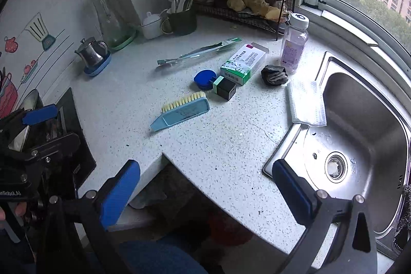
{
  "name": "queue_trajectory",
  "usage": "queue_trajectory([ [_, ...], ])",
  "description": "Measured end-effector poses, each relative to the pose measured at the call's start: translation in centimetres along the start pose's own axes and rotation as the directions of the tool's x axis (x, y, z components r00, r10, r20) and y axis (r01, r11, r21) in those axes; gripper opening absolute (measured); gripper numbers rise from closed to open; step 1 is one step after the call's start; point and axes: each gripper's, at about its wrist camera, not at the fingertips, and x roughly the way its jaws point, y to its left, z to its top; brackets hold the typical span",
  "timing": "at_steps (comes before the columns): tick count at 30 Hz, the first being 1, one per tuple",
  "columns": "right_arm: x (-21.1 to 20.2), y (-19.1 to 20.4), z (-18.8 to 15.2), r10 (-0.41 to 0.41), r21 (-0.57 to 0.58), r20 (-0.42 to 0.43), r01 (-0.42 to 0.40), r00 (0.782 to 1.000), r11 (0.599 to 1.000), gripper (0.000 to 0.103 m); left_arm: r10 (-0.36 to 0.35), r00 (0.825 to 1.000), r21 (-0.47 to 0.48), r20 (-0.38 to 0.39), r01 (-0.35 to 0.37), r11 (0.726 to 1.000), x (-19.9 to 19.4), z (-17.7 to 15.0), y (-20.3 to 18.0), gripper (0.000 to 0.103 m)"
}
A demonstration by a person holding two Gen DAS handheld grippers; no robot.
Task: Collect trash
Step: 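Raise both empty tools back up to the counter, then grasp the blue-handled scrub brush with the right gripper, then grasp the clear toothbrush blister pack with the left gripper while the right holds the brush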
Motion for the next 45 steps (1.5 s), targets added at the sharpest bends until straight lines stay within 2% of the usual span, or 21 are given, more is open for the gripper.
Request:
queue_trajectory([
  [11,8.3,2.2,6.1,0.038,0.169,-0.156,-0.012,0.987,0.986,0.103,-0.028,0.996,-0.003,-0.090,0.028,1.000,6.4,4.0,5.4,0.091],
  [14,10.4,2.5,6.7,-0.012,0.178,-0.203,0.048,0.979,0.983,0.103,-0.031,0.992,0.009,-0.125,0.032,0.999,7.9,4.3,6.4,0.091],
  [18,12.9,2.3,6.9,0.018,0.240,-0.270,0.050,0.963,0.969,0.103,-0.047,0.985,-0.001,-0.166,0.047,0.999,9.4,4.5,7.6,0.091],
  [22,14.1,2.6,7.5,-0.009,0.249,-0.291,0.085,0.957,0.965,0.102,-0.041,0.980,0.011,-0.193,0.044,0.999,10.5,4.3,8.3,0.091],
  [27,16.1,2.0,7.8,-0.002,0.297,-0.343,0.111,0.939,0.948,0.090,-0.019,0.977,0.049,-0.214,0.030,0.998,11.4,3.9,8.3,0.091],
  [29,16.9,2.1,7.8,-0.010,0.294,-0.368,0.126,0.930,0.947,0.079,-0.028,0.975,0.046,-0.219,0.039,0.998,11.5,3.8,8.3,0.091],
  [30,17.0,2.2,7.7,-0.017,0.283,-0.375,0.132,0.927,0.950,0.077,-0.034,0.975,0.043,-0.221,0.044,0.998,11.6,3.7,8.4,0.091],
  [32,16.7,2.6,7.8,-0.051,0.238,-0.364,0.146,0.930,0.960,0.061,-0.036,0.974,0.042,-0.224,0.046,0.998,11.7,3.7,8.3,0.091],
  [33,16.6,2.7,7.8,-0.058,0.225,-0.362,0.147,0.930,0.963,0.057,-0.037,0.973,0.041,-0.226,0.047,0.998,11.8,3.7,8.3,0.091],
  [34,16.5,2.9,7.8,-0.063,0.208,-0.360,0.145,0.931,0.967,0.048,-0.038,0.973,0.040,-0.228,0.048,0.998,11.8,3.7,8.3,0.091],
  [37,16.2,3.2,7.5,-0.059,0.164,-0.348,0.123,0.936,0.979,0.037,-0.045,0.972,0.032,-0.232,0.053,0.998,12.0,3.7,8.2,0.091],
  [38,16.0,3.0,7.3,-0.047,0.166,-0.337,0.109,0.940,0.980,0.029,-0.049,0.971,0.032,-0.232,0.058,0.998,12.0,3.8,8.1,0.091],
  [40,15.0,2.5,7.2,-0.045,0.173,-0.286,0.098,0.957,0.980,0.023,-0.047,0.971,0.043,-0.233,0.058,0.997,12.0,3.9,7.8,0.091],
  [45,12.6,1.1,7.0,-0.038,0.148,-0.224,0.073,0.974,0.986,0.023,-0.055,0.974,0.065,-0.218,0.071,0.995,11.8,4.8,6.7,0.091],
])
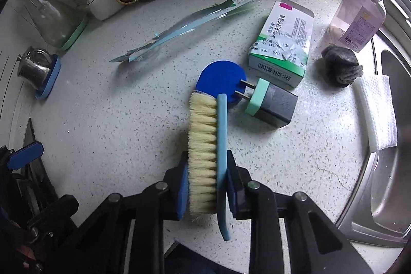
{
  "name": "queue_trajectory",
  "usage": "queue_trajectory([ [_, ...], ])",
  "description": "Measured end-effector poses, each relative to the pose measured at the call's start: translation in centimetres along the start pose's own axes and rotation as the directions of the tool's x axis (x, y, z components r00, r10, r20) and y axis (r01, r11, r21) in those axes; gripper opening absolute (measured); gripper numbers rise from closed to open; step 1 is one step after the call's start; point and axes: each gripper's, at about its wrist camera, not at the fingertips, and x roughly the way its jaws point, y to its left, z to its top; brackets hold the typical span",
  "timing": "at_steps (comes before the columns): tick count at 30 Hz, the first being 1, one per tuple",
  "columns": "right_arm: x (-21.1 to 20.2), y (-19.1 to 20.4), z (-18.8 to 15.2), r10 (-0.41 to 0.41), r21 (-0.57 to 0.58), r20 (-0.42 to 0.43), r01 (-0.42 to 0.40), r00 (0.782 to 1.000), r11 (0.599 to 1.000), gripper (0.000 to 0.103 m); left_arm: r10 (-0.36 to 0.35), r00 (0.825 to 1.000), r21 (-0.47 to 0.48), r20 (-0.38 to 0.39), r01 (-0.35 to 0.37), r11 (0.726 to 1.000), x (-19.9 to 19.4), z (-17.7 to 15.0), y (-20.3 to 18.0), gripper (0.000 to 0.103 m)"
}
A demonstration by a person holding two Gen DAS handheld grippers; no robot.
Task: Collect trash
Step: 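Grasp the clear toothbrush blister pack with the left gripper while the right holds the brush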
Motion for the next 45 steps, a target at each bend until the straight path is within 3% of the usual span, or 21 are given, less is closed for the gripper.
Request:
queue_trajectory([
  [7,-3.6,-3.4,-1.3,0.011,0.002,0.060,-0.011,0.998,1.000,0.023,-0.046,0.999,0.035,0.015,0.045,0.998,0.4,2.8,-1.3,0.091],
  [16,-6.2,-7.2,-1.3,-0.003,0.074,0.104,-0.005,0.995,0.997,0.023,-0.018,1.000,0.134,0.009,0.017,0.991,3.9,8.2,-2.5,0.091],
  [25,-4.3,-7.0,0.2,-0.029,0.106,0.084,0.020,0.996,0.994,0.023,-0.011,1.000,0.253,0.009,0.009,0.967,8.3,13.8,-2.4,0.091],
  [31,-3.4,-7.1,0.7,-0.041,0.115,0.052,0.034,0.998,0.993,0.023,-0.025,1.000,0.268,-0.014,0.027,0.963,11.3,16.2,-2.3,0.090],
  [34,-3.3,-7.0,0.8,-0.042,0.115,0.044,0.037,0.998,0.993,0.023,-0.044,0.998,0.274,-0.034,0.051,0.960,12.4,17.0,-2.3,0.073],
  [36,-3.0,-7.0,1.0,-0.024,0.113,0.030,0.020,0.999,0.993,0.023,-0.057,0.997,0.274,-0.057,0.070,0.959,13.3,17.4,-2.3,0.055],
  [40,-2.8,-7.0,1.4,-0.008,0.115,0.031,0.005,0.999,0.993,0.023,-0.051,0.997,0.290,-0.060,0.066,0.955,13.7,17.7,-2.7,0.049],
  [43,-2.9,-7.1,1.5,-0.003,0.109,0.037,-0.001,0.999,0.994,0.023,-0.065,0.997,0.284,-0.041,0.074,0.956,12.8,17.8,-2.8,0.035],
  [45,-2.9,-7.2,1.4,0.003,0.110,0.039,-0.007,0.999,0.994,0.023,-0.058,0.998,0.276,-0.015,0.060,0.959,11.9,17.6,-2.9,0.017],
])
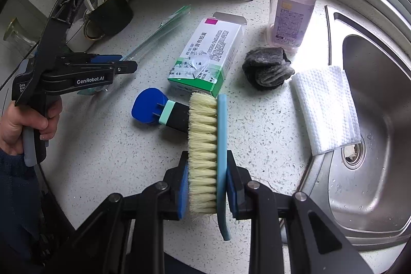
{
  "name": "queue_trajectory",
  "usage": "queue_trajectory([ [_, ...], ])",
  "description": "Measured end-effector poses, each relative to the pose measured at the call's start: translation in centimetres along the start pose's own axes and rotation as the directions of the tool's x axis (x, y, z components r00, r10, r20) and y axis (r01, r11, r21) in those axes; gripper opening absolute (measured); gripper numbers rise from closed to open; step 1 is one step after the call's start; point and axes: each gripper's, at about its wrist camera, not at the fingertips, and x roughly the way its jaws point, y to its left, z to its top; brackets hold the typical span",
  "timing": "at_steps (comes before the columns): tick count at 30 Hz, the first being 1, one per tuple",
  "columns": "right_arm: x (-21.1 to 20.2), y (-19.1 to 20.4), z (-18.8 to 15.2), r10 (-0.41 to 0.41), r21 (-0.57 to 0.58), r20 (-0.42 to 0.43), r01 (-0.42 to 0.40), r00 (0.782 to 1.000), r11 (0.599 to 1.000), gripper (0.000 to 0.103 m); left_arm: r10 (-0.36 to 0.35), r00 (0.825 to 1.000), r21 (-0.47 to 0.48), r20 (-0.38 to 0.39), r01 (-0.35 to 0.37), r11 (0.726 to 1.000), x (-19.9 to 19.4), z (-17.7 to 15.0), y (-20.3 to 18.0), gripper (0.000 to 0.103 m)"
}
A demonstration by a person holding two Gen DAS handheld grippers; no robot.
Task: Collect trash
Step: 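Grasp the clear toothbrush blister pack with the left gripper while the right holds the brush, then carry the blister pack and brush down to the red bin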
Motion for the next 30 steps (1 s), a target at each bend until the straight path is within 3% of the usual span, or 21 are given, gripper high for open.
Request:
queue_trajectory([
  [8,-1.0,-0.3,-0.9,0.025,-0.008,0.026,-0.025,0.999,1.000,0.023,-0.031,0.999,-0.089,0.014,0.032,0.996,-2.7,-3.1,-1.2,0.007],
  [16,-3.0,0.6,-3.2,0.082,-0.063,0.043,-0.079,0.996,0.995,0.023,-0.054,0.998,-0.136,0.040,0.059,0.989,-8.5,-10.4,-3.9,0.007],
  [30,-7.1,1.0,-11.9,0.144,-0.204,0.055,-0.130,0.988,0.970,0.023,-0.056,0.994,-0.194,0.097,0.075,0.978,-16.5,-20.8,-14.1,0.007],
])
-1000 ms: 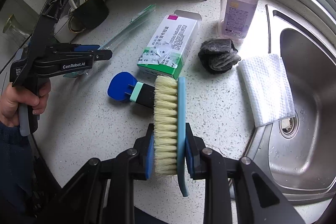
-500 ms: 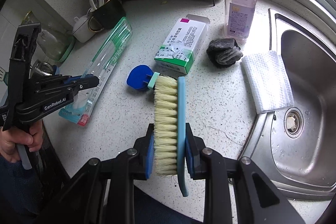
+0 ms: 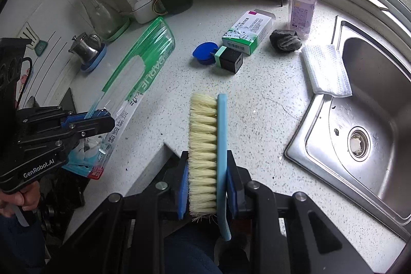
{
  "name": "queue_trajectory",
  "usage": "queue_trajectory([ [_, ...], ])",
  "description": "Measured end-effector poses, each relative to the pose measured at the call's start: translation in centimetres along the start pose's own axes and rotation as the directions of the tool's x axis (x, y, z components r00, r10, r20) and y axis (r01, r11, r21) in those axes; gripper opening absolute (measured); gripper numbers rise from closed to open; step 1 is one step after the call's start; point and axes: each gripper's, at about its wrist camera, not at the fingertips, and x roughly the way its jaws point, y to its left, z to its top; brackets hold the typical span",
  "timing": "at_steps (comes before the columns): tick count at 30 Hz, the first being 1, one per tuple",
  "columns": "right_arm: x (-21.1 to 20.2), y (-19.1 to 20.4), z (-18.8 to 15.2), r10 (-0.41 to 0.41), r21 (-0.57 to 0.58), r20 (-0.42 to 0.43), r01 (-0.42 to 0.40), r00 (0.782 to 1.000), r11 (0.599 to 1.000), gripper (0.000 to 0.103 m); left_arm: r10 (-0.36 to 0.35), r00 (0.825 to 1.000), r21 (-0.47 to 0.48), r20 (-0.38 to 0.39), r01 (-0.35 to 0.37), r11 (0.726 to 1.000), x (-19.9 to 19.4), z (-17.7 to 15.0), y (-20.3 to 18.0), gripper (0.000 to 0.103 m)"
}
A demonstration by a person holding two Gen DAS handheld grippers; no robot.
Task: Collect trash
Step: 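Carry the blister pack and brush down to the red bin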
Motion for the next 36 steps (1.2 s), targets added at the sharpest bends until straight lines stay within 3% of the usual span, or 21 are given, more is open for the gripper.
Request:
queue_trajectory([
  [12,-4.4,-0.7,-11.1,0.029,-0.015,0.025,-0.029,0.999,0.999,0.023,0.033,0.999,0.034,-0.023,-0.032,0.999,-2.8,-10.9,-9.5,0.007],
  [20,-4.1,-0.5,-17.7,0.057,0.004,-0.036,-0.057,0.998,0.998,0.023,0.009,0.995,0.033,-0.099,-0.006,0.999,-1.3,-17.3,-13.7,0.007],
  [26,-3.0,-1.2,-20.6,0.048,0.058,-0.066,-0.044,0.997,0.997,0.023,-0.010,0.986,0.061,-0.167,0.021,0.998,1.4,-19.4,-14.7,0.007],
  [36,0.7,-3.4,-22.3,0.008,0.118,-0.106,0.005,0.994,0.993,0.023,-0.040,0.967,0.102,-0.251,0.067,0.993,8.5,-19.9,-14.2,0.007],
])
